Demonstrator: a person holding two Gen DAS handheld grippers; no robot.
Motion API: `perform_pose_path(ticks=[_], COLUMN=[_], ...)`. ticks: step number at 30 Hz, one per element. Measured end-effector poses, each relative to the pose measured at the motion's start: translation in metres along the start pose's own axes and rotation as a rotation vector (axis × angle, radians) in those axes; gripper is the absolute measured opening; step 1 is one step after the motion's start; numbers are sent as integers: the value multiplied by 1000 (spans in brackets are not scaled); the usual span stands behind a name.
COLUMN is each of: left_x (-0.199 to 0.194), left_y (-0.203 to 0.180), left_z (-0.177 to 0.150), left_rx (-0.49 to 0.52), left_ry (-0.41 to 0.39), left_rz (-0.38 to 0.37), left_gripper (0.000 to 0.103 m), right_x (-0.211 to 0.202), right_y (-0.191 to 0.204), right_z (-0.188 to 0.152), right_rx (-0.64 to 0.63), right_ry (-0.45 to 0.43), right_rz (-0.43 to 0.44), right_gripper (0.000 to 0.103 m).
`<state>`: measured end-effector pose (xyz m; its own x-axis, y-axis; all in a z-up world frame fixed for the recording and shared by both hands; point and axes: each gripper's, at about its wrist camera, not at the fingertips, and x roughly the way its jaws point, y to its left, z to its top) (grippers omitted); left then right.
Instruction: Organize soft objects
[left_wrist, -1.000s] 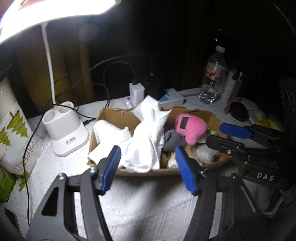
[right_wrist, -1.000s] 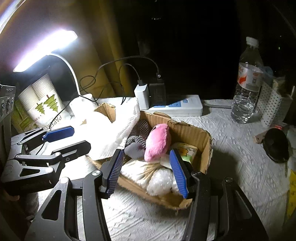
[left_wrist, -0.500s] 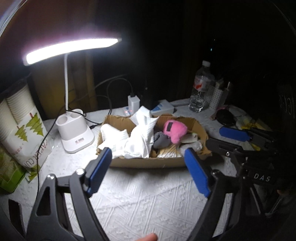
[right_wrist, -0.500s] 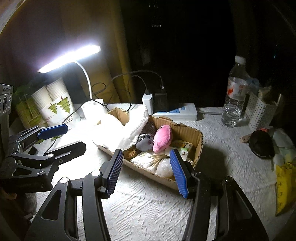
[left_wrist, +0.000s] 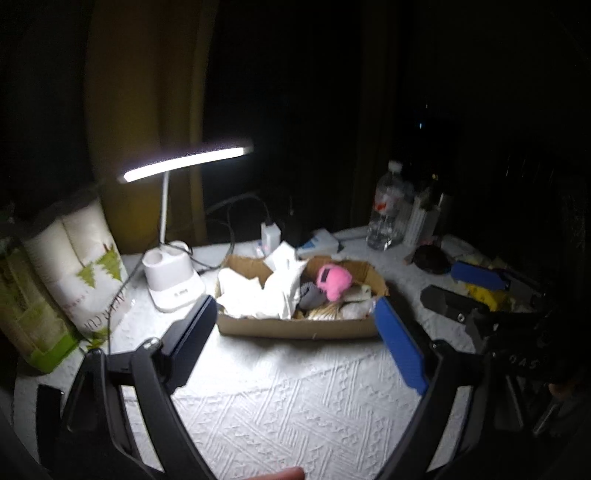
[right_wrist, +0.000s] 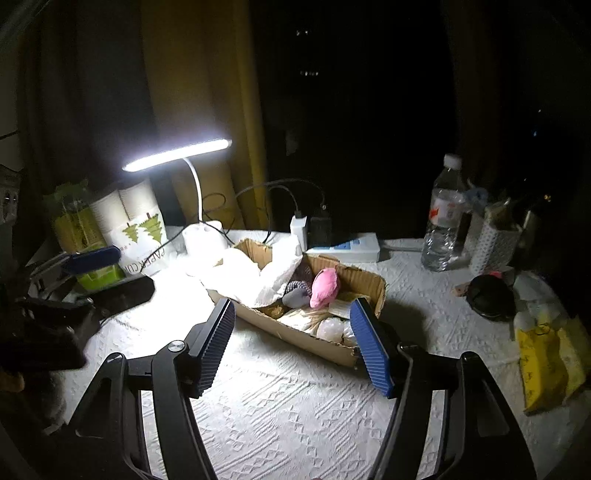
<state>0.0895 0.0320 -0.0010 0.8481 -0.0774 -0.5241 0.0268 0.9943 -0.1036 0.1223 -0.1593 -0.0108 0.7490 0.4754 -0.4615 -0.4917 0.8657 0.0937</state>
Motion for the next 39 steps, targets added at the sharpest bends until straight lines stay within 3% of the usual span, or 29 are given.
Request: perform_pose_path(ticks=[5,15,39], left_x=[-32,-74,-66], left_y=[-3,-16,-18], left_z=[10,30,38], left_rx=[-4,37,54], left_ry=[-55,-153,-154], left_rz=[7,27,24], left_gripper=[88,88,89], right_x=[-28,-79,-79], right_y=[3,7,-3], right_z=[9,29,38], right_rx=[-12,-26,-20], right_ry=[-39,-147,-159], right_rz=[-22,-58,-69], right_gripper=[80,81,81])
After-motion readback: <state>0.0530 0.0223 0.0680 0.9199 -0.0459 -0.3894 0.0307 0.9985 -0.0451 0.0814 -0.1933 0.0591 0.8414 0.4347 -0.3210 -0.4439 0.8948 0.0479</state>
